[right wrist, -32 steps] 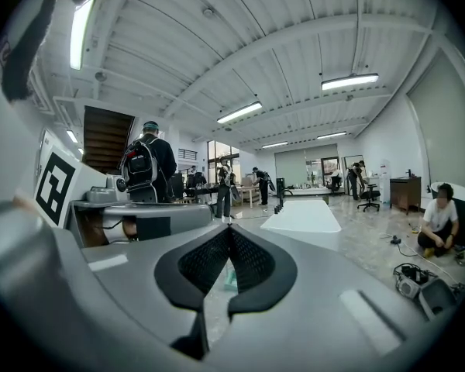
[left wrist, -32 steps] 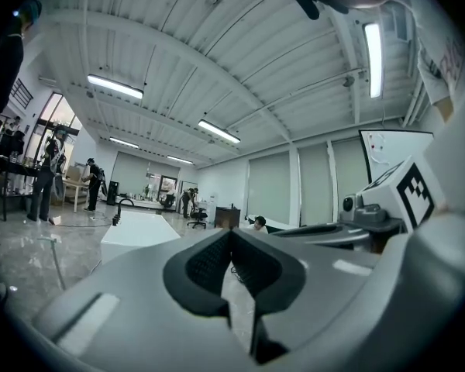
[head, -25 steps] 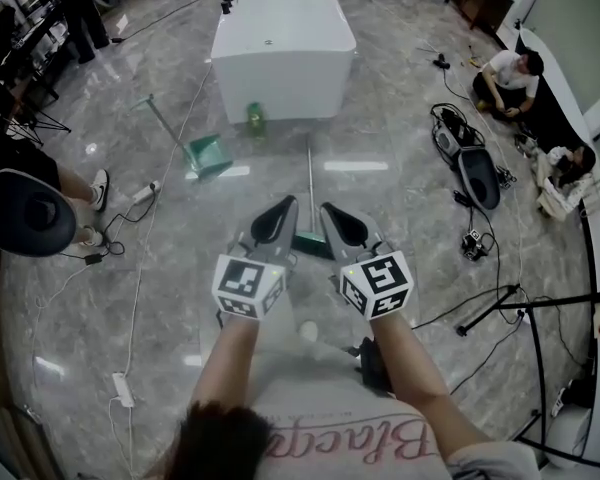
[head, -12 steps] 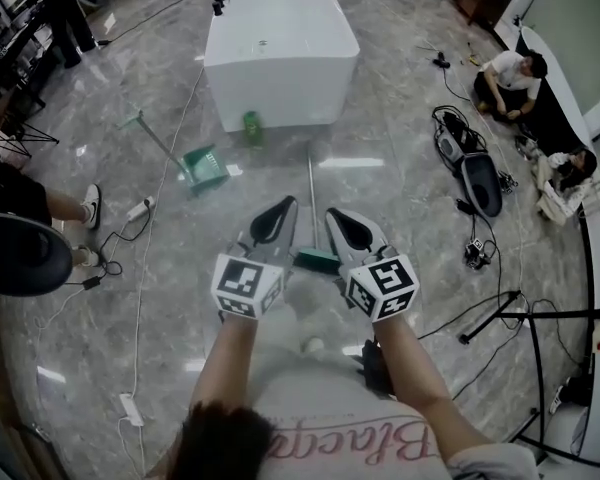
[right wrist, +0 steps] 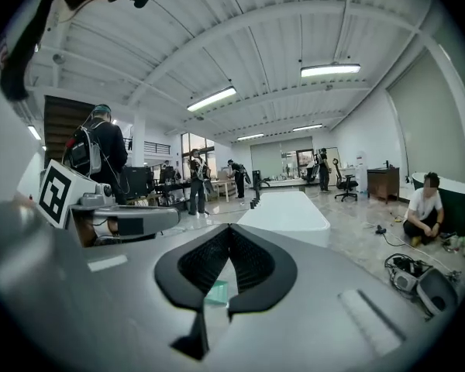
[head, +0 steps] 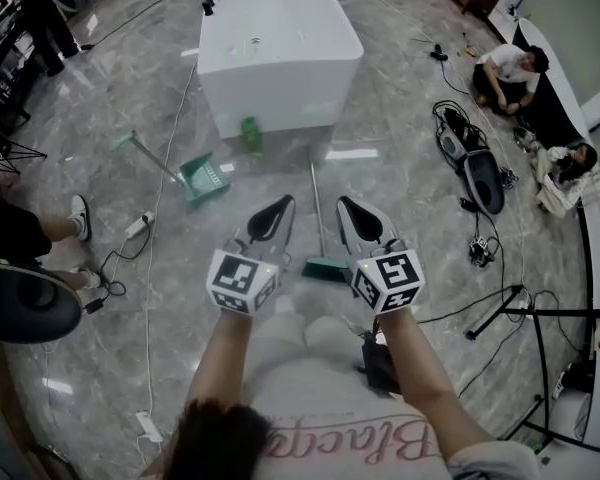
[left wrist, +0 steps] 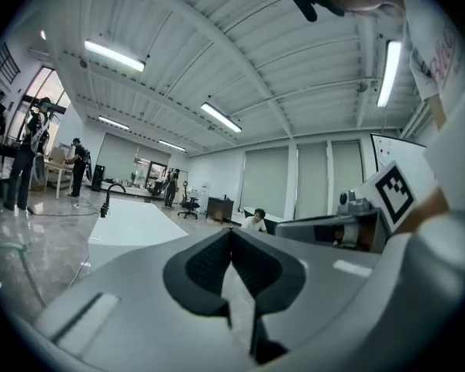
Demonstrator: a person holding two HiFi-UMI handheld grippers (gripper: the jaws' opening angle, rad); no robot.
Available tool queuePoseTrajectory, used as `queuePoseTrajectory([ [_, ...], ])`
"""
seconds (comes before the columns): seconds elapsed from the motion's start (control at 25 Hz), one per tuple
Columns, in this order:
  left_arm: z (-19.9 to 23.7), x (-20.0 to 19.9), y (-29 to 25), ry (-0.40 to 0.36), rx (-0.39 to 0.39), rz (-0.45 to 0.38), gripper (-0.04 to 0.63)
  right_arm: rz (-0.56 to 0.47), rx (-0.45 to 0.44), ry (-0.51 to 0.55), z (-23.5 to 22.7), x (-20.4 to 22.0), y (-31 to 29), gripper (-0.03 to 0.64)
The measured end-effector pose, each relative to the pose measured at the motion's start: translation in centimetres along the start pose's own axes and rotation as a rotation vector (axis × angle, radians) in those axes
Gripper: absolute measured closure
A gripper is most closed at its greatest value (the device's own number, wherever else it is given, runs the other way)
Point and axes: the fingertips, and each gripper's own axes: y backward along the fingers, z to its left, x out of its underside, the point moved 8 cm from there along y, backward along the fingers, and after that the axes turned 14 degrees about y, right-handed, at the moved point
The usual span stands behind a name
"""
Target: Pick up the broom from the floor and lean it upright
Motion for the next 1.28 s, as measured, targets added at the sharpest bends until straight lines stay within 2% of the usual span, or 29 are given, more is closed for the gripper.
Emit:
queuePoseTrajectory([
  [0.28,2.5,1.2,-1.8,0.014,0.028,0.056,0.595,0.135,-0.037,0.014,0.1,2.2,-2.9,0.615],
  [0.52,4.9,2.7,-4.4,0.018,0.043,0.113,0.595,0.225,-0.041,-0.005,-2.2,5.5,-6.1,0.615],
  [0.72,8.9,3.6,-7.0,0.043,0.017,0.171,0.595,0.291,-0.044,-0.051,-4.1,8.5,-10.3,0.615],
  [0.88,12.1,4.3,-10.5,0.055,0.047,0.241,0.595,0.358,-0.052,-0.078,-5.9,10.5,-14.5,0.614],
  [1.04,14.8,5.3,-14.8,0.076,0.039,0.316,0.595,0.428,-0.086,-0.078,-8.1,11.9,-17.7,0.615],
  [1.28,18.6,6.2,-20.1,0.077,0.048,0.379,0.595,0.495,-0.124,-0.068,-10.6,14.7,-21.8,0.615],
])
